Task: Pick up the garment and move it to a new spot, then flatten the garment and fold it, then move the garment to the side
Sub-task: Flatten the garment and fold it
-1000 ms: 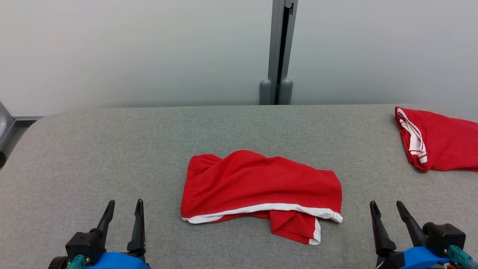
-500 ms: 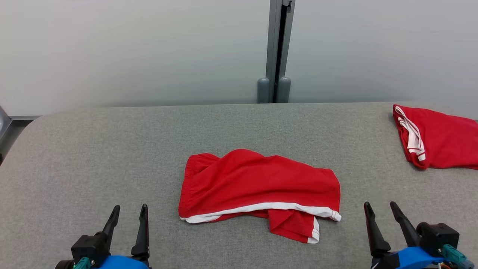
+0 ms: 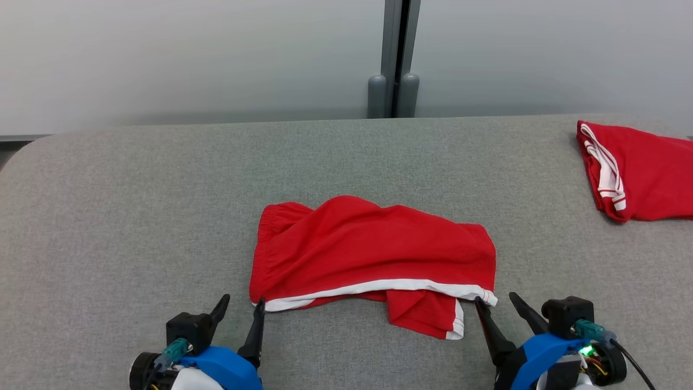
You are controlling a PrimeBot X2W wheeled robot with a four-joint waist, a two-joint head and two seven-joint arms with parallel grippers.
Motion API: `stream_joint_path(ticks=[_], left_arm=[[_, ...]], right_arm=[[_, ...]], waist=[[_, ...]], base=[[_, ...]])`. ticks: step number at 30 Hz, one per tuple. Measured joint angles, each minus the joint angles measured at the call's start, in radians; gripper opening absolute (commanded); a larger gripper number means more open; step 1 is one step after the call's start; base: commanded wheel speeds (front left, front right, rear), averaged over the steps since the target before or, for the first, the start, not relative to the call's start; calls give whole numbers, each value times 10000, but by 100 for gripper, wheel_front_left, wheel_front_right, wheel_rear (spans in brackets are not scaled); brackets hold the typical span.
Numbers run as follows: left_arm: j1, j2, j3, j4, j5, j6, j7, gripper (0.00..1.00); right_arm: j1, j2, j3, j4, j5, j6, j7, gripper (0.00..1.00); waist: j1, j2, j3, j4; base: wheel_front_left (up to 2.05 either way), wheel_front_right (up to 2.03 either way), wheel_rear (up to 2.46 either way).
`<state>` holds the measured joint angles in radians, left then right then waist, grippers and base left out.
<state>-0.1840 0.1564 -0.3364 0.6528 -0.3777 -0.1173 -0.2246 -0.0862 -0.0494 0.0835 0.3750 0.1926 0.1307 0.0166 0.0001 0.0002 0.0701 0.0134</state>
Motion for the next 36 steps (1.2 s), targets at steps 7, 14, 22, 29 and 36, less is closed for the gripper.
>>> stream_joint_path(ticks=[7, 14, 22, 29, 36], left_arm=[[-777, -244, -506, 1058, -198, -73, -67, 100], [-1223, -328, -633, 1977, -439, -86, -159, 100], [-1682, -414, -859, 2497, -453, -88, -295, 100], [-1892, -514, -1081, 2786, -654, -117, -341, 0], [-1685, -466, -1162, 1534, -1087, -117, -359, 0]], right_arm=[[-786, 2, -21, 909, -159, -2, -105, 100], [-1189, 6, -61, 1613, -293, -2, -232, 100], [-1558, 4, 272, 2006, -403, 0, -449, 100], [-1789, 6, 606, 2428, -291, 0, -351, 0], [-1782, 2, 428, 2134, 23, 0, -888, 0]], waist=[[0, 0, 375, -109], [-1, 0, 553, -133], [-1, 0, 775, -101], [-1, -1, 803, -134], [-1, -1, 453, -120]], base=[[0, 0, 0], [0, 0, 0], [0, 0, 0], [0, 0, 0], [0, 0, 0]])
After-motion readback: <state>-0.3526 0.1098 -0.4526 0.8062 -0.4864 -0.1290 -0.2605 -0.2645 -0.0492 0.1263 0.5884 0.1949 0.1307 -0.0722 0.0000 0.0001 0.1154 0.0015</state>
